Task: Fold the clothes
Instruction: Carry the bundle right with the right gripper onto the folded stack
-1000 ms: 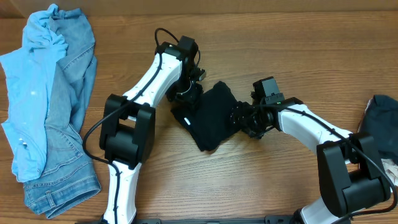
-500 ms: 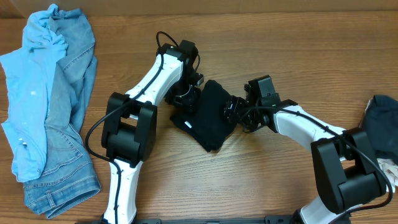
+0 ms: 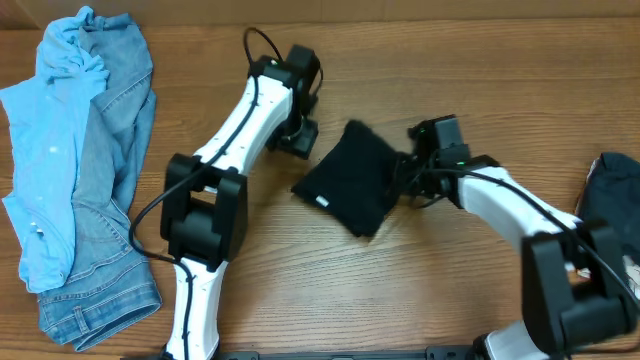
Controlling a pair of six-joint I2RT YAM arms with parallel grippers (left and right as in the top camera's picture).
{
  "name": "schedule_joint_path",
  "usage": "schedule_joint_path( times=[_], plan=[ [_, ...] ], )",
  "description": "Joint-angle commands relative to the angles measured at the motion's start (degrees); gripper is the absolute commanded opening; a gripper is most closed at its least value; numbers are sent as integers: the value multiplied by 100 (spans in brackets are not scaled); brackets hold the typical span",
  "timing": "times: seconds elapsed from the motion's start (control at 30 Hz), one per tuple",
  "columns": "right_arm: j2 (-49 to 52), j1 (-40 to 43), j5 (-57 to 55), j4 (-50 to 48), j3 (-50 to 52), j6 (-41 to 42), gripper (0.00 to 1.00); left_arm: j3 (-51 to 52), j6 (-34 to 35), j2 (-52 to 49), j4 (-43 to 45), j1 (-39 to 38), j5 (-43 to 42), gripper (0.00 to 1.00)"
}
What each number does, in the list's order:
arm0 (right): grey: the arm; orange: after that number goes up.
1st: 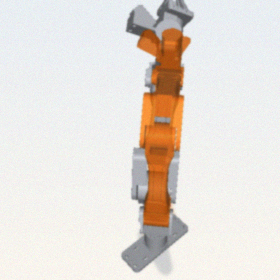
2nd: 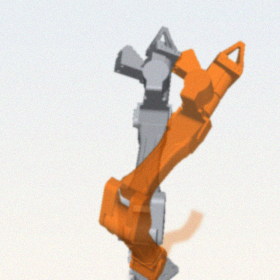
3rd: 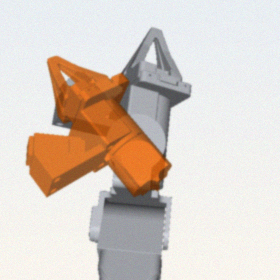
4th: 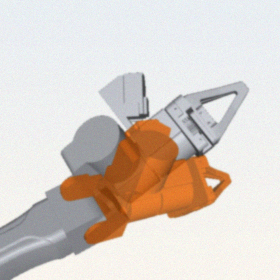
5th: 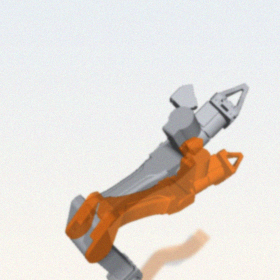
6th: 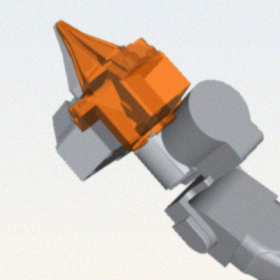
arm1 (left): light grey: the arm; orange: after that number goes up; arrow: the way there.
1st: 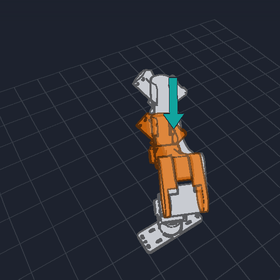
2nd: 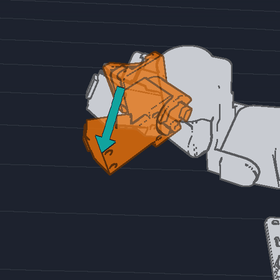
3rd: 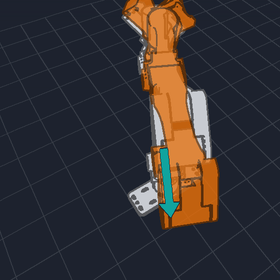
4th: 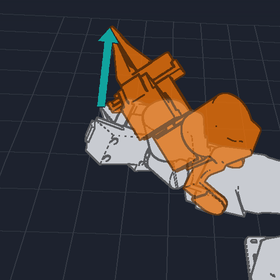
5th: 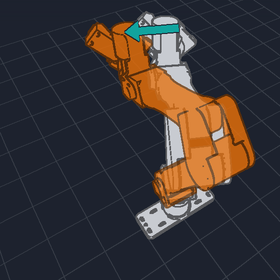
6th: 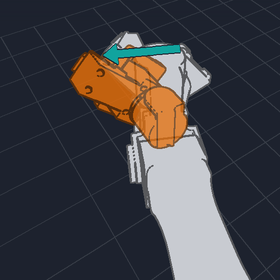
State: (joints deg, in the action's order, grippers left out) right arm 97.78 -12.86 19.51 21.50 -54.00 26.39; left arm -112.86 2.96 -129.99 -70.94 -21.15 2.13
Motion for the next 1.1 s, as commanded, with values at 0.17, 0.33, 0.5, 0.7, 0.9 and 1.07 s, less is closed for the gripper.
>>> schedule_joint_path(
  times=[0.17,0.33,0.5,0.7,0.9,1.07],
  plan=[
    [-1779,1191,-1683,1290,-649,-138,4,-308,247,660,-514,83,229,58],
    [-2277,2225,-1906,1685,-1104,-461,4,-308,501,708,-553,85,229,55],
    [-2277,3462,-1904,1670,-1338,-544,4,-308,503,710,-647,46,227,55],
    [-2264,4780,-1665,1574,-1338,-538,4,-308,498,710,-710,44,35,55],
    [-1722,5619,-1641,1547,-1335,-520,4,-308,498,710,-813,44,-87,55],
    [-1294,6151,-1491,1567,-1335,-345,4,-308,496,710,-861,44,-87,55]
  ],
)
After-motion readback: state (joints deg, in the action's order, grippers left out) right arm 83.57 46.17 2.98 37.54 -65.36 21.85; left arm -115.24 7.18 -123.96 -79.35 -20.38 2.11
